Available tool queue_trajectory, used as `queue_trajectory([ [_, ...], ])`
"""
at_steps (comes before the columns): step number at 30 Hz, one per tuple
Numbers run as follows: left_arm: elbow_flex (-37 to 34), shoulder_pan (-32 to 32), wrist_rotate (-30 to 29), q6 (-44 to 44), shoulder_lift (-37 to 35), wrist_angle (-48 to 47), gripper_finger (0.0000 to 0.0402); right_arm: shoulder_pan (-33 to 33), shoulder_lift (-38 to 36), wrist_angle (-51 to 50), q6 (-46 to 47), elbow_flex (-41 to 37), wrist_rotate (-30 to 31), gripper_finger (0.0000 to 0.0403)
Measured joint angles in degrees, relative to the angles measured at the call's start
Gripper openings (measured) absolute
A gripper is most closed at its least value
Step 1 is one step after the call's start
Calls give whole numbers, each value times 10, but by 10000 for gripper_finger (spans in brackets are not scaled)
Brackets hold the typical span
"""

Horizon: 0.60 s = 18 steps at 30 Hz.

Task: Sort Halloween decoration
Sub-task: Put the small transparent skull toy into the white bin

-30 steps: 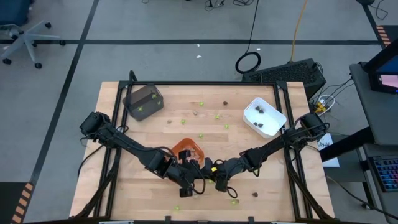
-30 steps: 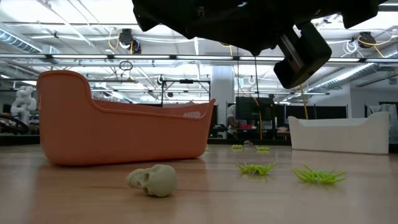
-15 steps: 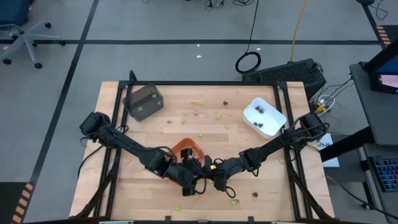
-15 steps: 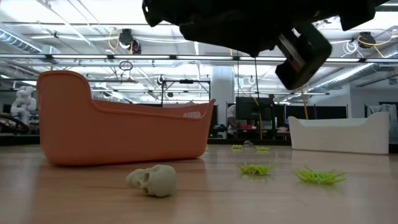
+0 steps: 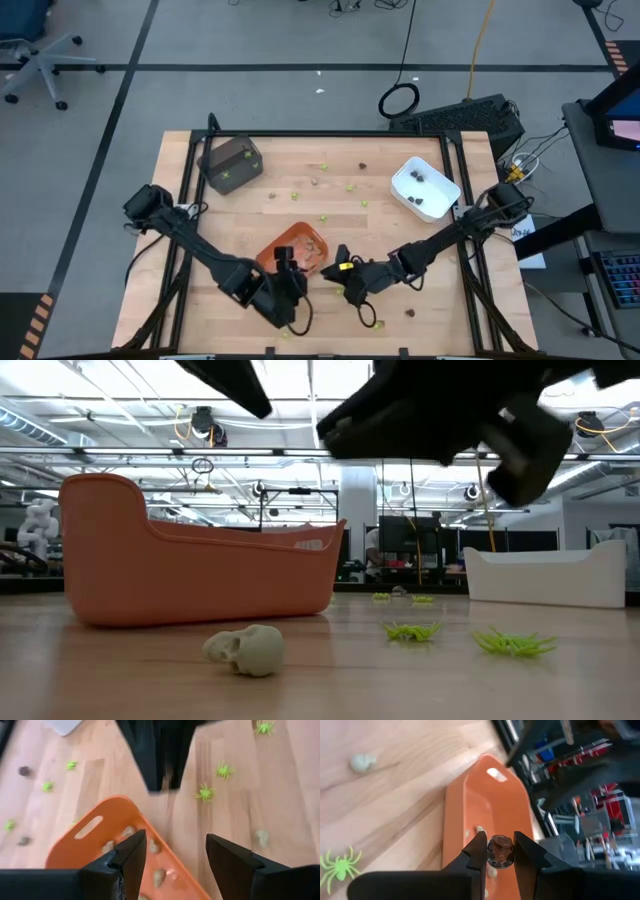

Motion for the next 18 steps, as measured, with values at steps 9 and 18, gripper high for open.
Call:
queue_trajectory([
  [9, 0, -41, -79, 23, 0, -17, 210, 41, -105, -163, 168, 0, 15, 45],
  [18, 0, -36, -83, 95, 0, 35, 209, 50, -170, -226, 409, -34, -64, 45],
])
